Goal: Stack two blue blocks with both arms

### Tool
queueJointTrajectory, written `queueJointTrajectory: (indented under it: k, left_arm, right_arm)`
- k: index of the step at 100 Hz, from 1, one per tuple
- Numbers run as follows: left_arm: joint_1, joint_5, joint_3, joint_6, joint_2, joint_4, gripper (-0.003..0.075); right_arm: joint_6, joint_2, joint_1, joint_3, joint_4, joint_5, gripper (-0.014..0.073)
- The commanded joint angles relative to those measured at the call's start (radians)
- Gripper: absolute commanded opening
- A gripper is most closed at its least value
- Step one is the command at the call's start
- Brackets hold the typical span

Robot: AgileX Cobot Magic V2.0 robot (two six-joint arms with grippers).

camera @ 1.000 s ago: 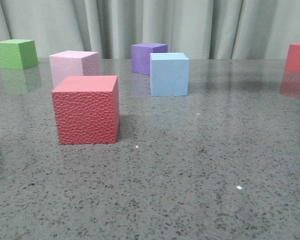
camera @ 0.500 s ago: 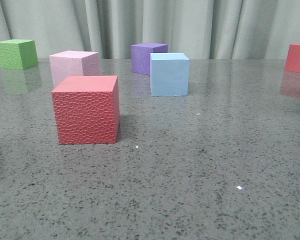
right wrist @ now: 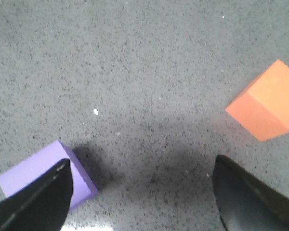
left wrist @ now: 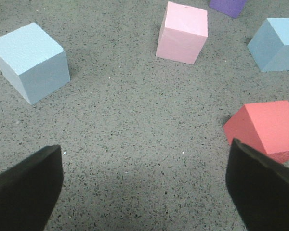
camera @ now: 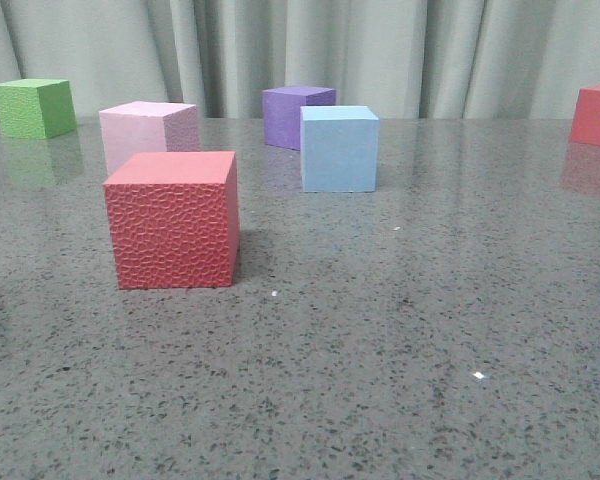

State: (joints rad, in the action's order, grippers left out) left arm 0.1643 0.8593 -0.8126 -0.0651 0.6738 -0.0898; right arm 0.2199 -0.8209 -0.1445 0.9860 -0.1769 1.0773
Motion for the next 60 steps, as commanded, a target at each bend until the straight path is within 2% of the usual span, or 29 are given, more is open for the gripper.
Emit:
queueJointTrajectory:
  k: [1,32,45,60]
  left_arm:
    - [-0.002,-0.056,-0.036,-0.006,0.005,-0.011,0.0651]
    - [-0.002,-0.072,-0.036,-0.006,0.005,-0.008,0.0651]
    - [-0.002,-0.093,-0.056,-0.008,0.016,0.059,0.0651]
    - [-0.002,-0.082,-0.153,-0.07,0.087,0.142,0.0651]
  right_arm:
    - [-0.011,0.048,0.006,-0.01,-0.026,-0.063,0.0592]
    - [-0.011,0.095,0.006,-0.039,-0.022,-0.06,0.0592]
    - [-0.011,0.095,0.006,-0.039,-0.012,-0.062,0.0592]
    - [-0.011,0.095,0.006,-0.039,0.0,-0.063,0.0592]
